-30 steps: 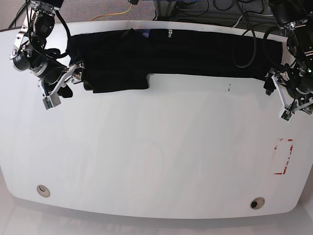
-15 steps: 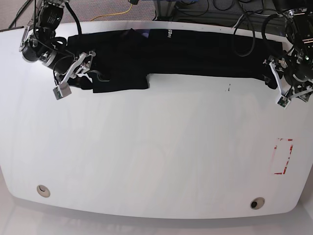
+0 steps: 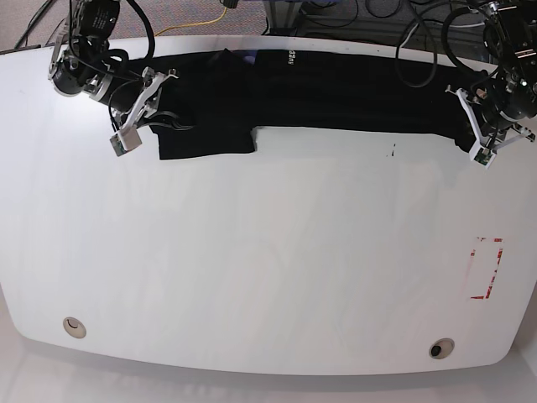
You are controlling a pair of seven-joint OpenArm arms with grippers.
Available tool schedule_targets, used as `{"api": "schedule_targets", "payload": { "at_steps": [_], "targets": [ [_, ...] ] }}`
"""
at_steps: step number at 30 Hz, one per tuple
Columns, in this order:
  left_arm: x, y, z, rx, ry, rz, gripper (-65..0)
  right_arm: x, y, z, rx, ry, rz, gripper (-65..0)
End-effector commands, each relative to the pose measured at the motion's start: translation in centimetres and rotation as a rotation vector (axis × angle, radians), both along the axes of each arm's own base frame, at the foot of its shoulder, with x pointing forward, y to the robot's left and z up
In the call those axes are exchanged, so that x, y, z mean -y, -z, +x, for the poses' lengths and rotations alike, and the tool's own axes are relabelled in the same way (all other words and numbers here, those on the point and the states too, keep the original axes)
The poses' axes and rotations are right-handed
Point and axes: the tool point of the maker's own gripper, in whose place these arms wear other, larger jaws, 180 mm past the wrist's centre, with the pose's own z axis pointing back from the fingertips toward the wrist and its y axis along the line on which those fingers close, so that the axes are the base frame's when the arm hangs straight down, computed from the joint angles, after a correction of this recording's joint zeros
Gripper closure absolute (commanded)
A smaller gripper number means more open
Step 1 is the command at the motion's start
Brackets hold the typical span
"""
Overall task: Layout the t-shirt on the table in an organized manner, then fold the t-shirt properly
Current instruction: 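Release the hem and move both grippers to the folded edge, then grasp the folded edge with both grippers and pull it taut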
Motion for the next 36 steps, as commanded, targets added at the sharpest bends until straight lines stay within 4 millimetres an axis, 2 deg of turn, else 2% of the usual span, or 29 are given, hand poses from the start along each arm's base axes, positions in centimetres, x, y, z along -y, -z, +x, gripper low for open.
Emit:
{"api": "schedule_targets", "payload": {
  "at_steps": [1, 11, 21, 26, 32, 36],
  "targets": [
    [-0.7, -0.3, -0.4, -0.004, -0.001, 0.038, -0.1, 0.4, 0.2, 0.0, 0.004, 0.003, -0.041, -1.7],
    [0.2, 2.7, -2.1, -0.115, 0.007, 0.085, 0.0, 2.2, 4.6, -1.3, -0.079, 0.010, -0.267, -1.6],
    [0.4, 7.0, -4.1, -0.260, -0.002, 0.039, 0.0, 4.5, 9.7, -2.8, -0.202, 0.076, -0.350, -1.6],
    [0.5, 7.7, -3.0, -0.240, -0.015, 0.005, 0.0, 5.4, 11.6, -3.3, -0.250, 0.099, -0.359, -1.6],
    [1.3, 8.4, -2.0, -0.203, 0.003, -0.035, 0.0, 7.0, 11.9, -2.5, -0.242, 0.110, -0.383, -1.6],
    [2.6, 8.4, 0.3, -0.179, 0.041, -0.055, -0.1, 8.3, 11.8, -0.7, -0.228, 0.122, -0.398, -1.6]
  ]
}}
